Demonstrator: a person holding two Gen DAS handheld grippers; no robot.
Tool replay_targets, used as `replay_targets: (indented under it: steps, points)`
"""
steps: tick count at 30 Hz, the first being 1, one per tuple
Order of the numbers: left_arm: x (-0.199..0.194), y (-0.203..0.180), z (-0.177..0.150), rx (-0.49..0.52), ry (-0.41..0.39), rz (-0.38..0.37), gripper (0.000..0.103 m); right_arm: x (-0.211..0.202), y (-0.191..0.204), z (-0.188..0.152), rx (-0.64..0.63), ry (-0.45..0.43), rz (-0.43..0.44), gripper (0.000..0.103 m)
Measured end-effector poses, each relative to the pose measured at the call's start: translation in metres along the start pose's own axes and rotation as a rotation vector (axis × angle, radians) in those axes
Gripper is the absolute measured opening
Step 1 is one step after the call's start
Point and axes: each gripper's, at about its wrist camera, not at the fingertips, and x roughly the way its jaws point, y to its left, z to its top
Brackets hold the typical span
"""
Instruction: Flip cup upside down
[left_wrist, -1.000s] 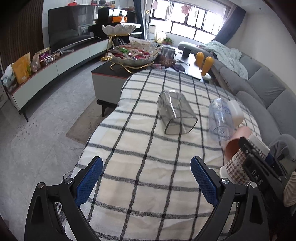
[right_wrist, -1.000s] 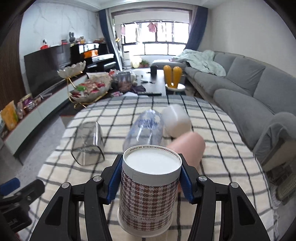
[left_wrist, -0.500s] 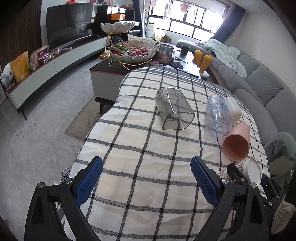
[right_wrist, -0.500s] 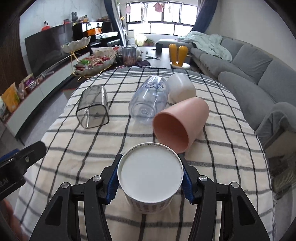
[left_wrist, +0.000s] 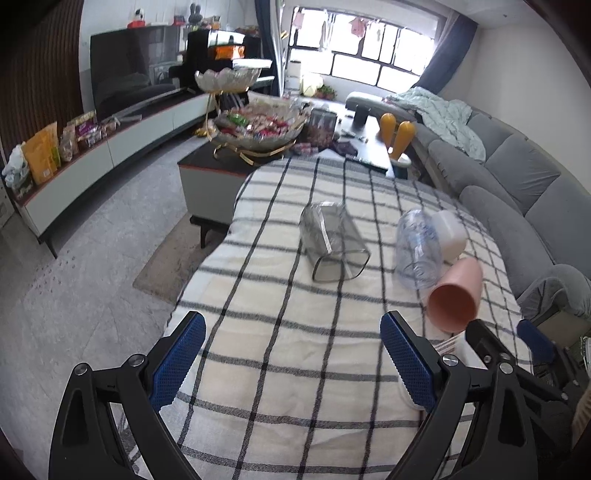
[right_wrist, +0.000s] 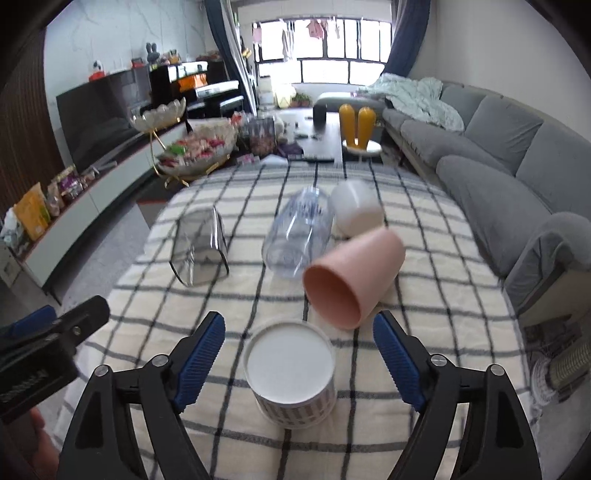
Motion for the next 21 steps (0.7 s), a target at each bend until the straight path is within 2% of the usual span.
replay_targets:
  steps: [6,12,21]
  points:
    - [-0.026,-0.022,0.007,0.063,-0.092,-0.014,0.103,-0.036,-0.016,0.013,0.004,-0.054,-0.044,0.089]
    - [-0.042,-0.040,0.008,0.101,-0.132,-0.052,0.103,-0.058,-0.031,0.016,0.011,-0.080,-0.071,0.090]
    - [-0.063,-0.054,0.003,0.137,-0.185,-0.044,0.103,-0.078,-0.045,0.014,0.040,-0.122,-0.085,0.094]
